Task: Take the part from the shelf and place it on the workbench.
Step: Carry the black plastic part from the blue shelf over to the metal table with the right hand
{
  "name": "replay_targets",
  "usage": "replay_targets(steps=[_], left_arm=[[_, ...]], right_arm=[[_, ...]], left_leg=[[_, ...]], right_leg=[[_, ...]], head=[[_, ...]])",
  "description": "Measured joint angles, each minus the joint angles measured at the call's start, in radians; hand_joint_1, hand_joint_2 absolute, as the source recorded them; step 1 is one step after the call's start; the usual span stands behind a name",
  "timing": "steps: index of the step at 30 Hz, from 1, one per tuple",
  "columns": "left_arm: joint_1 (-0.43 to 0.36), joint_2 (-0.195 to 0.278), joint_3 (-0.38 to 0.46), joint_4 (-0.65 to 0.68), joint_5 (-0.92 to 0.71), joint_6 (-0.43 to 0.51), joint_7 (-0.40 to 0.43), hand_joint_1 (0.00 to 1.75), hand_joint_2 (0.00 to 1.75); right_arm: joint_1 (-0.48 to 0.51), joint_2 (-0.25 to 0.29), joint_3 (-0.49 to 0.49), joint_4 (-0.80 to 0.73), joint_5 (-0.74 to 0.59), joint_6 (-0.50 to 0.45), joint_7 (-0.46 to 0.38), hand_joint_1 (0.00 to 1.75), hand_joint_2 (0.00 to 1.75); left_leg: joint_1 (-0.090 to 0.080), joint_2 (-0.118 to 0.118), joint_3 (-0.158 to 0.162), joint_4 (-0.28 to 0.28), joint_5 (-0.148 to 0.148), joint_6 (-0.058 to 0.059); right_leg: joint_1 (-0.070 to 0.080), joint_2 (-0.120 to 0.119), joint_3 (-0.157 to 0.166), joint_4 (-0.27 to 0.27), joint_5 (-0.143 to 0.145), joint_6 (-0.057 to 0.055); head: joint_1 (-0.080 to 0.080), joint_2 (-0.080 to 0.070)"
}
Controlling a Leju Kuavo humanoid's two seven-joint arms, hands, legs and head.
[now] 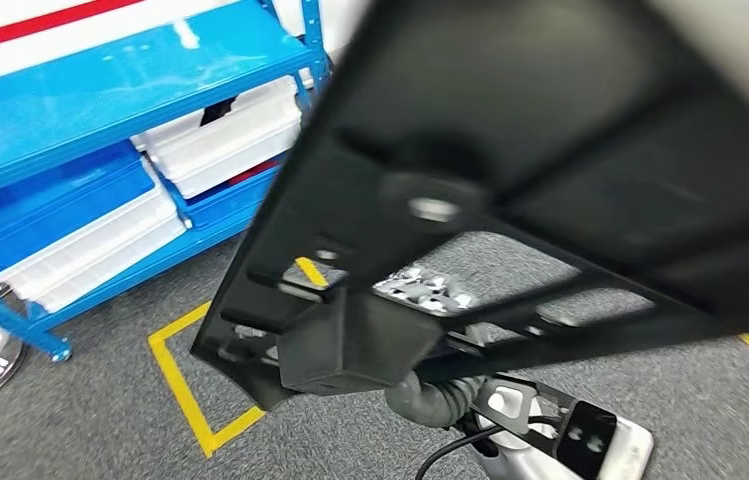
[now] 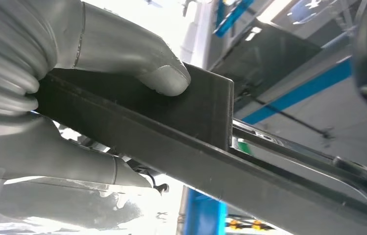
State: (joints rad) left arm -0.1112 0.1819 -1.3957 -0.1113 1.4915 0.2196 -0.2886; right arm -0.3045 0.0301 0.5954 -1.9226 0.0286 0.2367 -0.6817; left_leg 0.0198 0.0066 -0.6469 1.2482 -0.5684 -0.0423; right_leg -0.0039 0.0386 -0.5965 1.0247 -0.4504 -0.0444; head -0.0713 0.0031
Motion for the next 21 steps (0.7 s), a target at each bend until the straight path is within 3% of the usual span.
replay_targets(steps=[2, 3, 5, 7, 9, 11, 12, 13, 14, 15, 18, 20, 21], left_arm=[[0.001, -0.001, 0.016, 0.0, 0.01, 0.01, -0.014, 0.0, 0.0], [0.002, -0.001, 0.024, 0.0, 0.012, 0.013, -0.023, 0.0, 0.0], [0.005, -0.001, 0.041, 0.0, 0.015, 0.018, -0.039, 0.0, 0.0], [0.005, -0.001, 0.058, 0.0, 0.016, 0.023, -0.048, 0.0, 0.0], [0.005, 0.0, 0.074, 0.001, 0.016, 0.026, -0.049, 0.0, 0.0], [0.009, 0.001, 0.085, 0.003, 0.017, 0.033, -0.045, 0.0, 0.0], [0.013, 0.002, 0.088, 0.005, 0.017, 0.037, -0.041, 0.0, 0.0], [0.016, 0.003, 0.09, 0.006, 0.017, 0.041, -0.037, 0.0, 0.0], [0.018, 0.004, 0.091, 0.007, 0.017, 0.043, -0.034, 0.0, 0.0], [0.018, 0.005, 0.091, 0.008, 0.017, 0.045, -0.031, 0.0, 0.0], [0.016, 0.009, 0.091, 0.008, 0.017, 0.045, -0.027, 0.0, 0.0], [0.017, 0.012, 0.091, 0.008, 0.017, 0.045, -0.026, 0.0, 0.0], [0.016, 0.013, 0.091, 0.008, 0.017, 0.045, -0.025, 0.0, 0.0]], right_arm=[[0.005, -0.001, 0.005, 0.016, -0.001, 0.0, 0.0, 1.73, 1.75], [0.008, -0.001, 0.006, 0.023, -0.003, 0.002, 0.0, 1.73, 1.75], [0.016, 0.0, 0.008, 0.035, -0.013, 0.016, 0.0, 1.73, 1.75], [0.023, 0.0, 0.007, 0.044, -0.023, 0.036, 0.0, 1.73, 1.75], [0.027, 0.003, 0.007, 0.051, -0.025, 0.045, 0.0, 1.73, 1.75], [0.031, 0.007, 0.007, 0.058, -0.022, 0.041, 0.0, 1.73, 1.75], [0.035, 0.008, 0.007, 0.062, -0.02, 0.035, 0.0, 1.73, 1.75], [0.04, 0.009, 0.007, 0.066, -0.016, 0.028, 0.0, 1.73, 1.75], [0.045, 0.009, 0.007, 0.069, -0.011, 0.019, 0.0, 1.73, 1.75], [0.05, 0.009, 0.007, 0.072, -0.007, 0.009, 0.0, 1.73, 1.75], [0.054, 0.009, 0.007, 0.074, 0.001, -0.01, 0.0, 1.73, 1.75], [0.056, 0.009, 0.007, 0.076, 0.002, -0.013, 0.0, 1.73, 1.75], [0.058, 0.009, 0.007, 0.076, 0.002, -0.014, 0.0, 1.73, 1.75]], left_leg=[[0.005, -0.029, 0.06, -0.135, 0.066, 0.001], [0.007, -0.047, 0.083, -0.187, 0.082, 0.003], [0.006, -0.066, 0.098, -0.223, 0.083, 0.01], [0.005, -0.05, 0.098, -0.23, 0.089, 0.021], [0.007, -0.031, 0.099, -0.239, 0.097, 0.036], [0.004, -0.009, 0.098, -0.243, 0.1, 0.044], [0.002, 0.002, 0.097, -0.242, 0.1, 0.045], [0.001, 0.014, 0.096, -0.242, 0.1, 0.045], [0.0, 0.025, 0.096, -0.241, 0.1, 0.045], [0.0, 0.035, 0.096, -0.241, 0.099, 0.044], [-0.004, 0.058, 0.099, -0.239, 0.095, 0.036], [-0.008, 0.073, 0.1, -0.239, 0.093, 0.026], [-0.009, 0.081, 0.101, -0.239, 0.093, 0.02]], right_leg=[[0.001, 0.021, -0.001, 0.007, -0.002, 0.005], [0.001, 0.031, -0.005, 0.011, -0.001, 0.011], [0.0, 0.049, -0.015, 0.014, 0.004, 0.024], [-0.002, 0.06, -0.021, 0.014, 0.008, 0.037], [-0.001, 0.03, -0.042, 0.055, -0.022, 0.046], [-0.002, -0.015, -0.095, 0.17, -0.085, 0.052], [-0.004, -0.024, -0.124, 0.233, -0.112, 0.054], [-0.006, -0.029, -0.142, 0.276, -0.123, 0.056], [-0.007, -0.032, -0.143, 0.282, -0.116, 0.056], [-0.008, -0.037, -0.123, 0.25, -0.093, 0.056], [-0.002, -0.079, -0.018, 0.056, -0.021, 0.044], [0.007, -0.09, 0.002, 0.009, -0.017, 0.035], [0.009, -0.079, -0.001, 0.007, -0.015, 0.029]], head=[[0.0, 0.0], [0.0, 0.0], [0.0, 0.0], [0.0, 0.0], [0.0, 0.0], [0.0, 0.0], [0.0, 0.0], [0.0, 0.0], [0.0, 0.0], [0.0, 0.0], [0.0, 0.0], [0.0, 0.0], [0.0, 0.0]])
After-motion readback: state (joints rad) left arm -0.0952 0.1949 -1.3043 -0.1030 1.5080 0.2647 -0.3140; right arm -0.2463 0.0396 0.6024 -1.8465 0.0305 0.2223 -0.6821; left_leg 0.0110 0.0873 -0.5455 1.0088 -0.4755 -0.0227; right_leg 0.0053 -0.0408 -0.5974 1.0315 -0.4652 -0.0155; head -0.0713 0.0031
